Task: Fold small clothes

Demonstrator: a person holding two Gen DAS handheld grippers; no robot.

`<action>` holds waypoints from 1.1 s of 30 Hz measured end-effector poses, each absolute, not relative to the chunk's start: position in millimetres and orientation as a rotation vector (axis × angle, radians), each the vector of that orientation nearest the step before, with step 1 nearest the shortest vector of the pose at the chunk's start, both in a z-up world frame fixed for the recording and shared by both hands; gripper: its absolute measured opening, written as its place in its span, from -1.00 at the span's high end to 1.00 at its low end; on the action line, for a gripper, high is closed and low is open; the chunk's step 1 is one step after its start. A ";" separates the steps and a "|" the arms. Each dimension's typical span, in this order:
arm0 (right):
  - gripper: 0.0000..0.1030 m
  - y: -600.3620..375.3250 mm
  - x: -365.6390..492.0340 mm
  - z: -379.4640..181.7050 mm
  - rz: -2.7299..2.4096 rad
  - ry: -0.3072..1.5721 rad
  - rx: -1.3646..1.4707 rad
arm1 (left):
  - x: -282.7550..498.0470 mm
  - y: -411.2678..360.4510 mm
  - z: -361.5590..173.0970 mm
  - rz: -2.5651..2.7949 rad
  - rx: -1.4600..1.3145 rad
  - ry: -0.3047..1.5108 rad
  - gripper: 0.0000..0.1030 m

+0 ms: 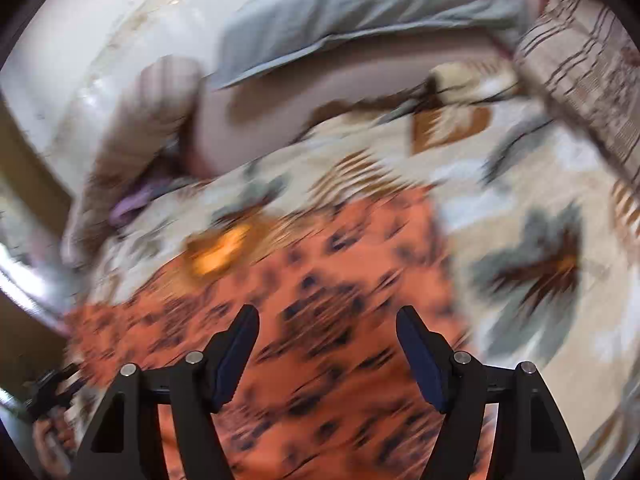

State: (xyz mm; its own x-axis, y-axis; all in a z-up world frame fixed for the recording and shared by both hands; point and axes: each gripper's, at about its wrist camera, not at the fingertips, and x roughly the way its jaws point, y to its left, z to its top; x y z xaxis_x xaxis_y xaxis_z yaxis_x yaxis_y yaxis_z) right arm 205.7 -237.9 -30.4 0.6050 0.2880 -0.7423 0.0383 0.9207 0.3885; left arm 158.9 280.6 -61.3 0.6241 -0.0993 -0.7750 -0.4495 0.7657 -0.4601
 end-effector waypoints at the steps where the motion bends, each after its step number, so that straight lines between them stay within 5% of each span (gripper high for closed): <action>1: -0.44 -231.6 195.3 -33.1 0.176 0.918 0.397 | 152.6 279.4 -58.3 0.210 -0.690 0.887 -0.17; 18: -0.44 -185.8 120.1 -74.0 0.300 0.939 0.419 | 101.9 374.6 -54.9 0.227 -1.021 0.722 -0.24; 33: -0.46 -181.9 111.7 -103.7 0.319 0.884 0.368 | 211.8 410.6 -96.0 0.195 -1.138 0.814 -0.23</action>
State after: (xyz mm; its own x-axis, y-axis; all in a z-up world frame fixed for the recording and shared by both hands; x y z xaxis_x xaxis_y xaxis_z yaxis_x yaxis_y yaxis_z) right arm 111.7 -181.9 -103.7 0.5944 0.4165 -0.6879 -0.1179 0.8913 0.4378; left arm 211.8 410.6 -96.0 0.7041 -0.2552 -0.6627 -0.5274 0.4368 -0.7287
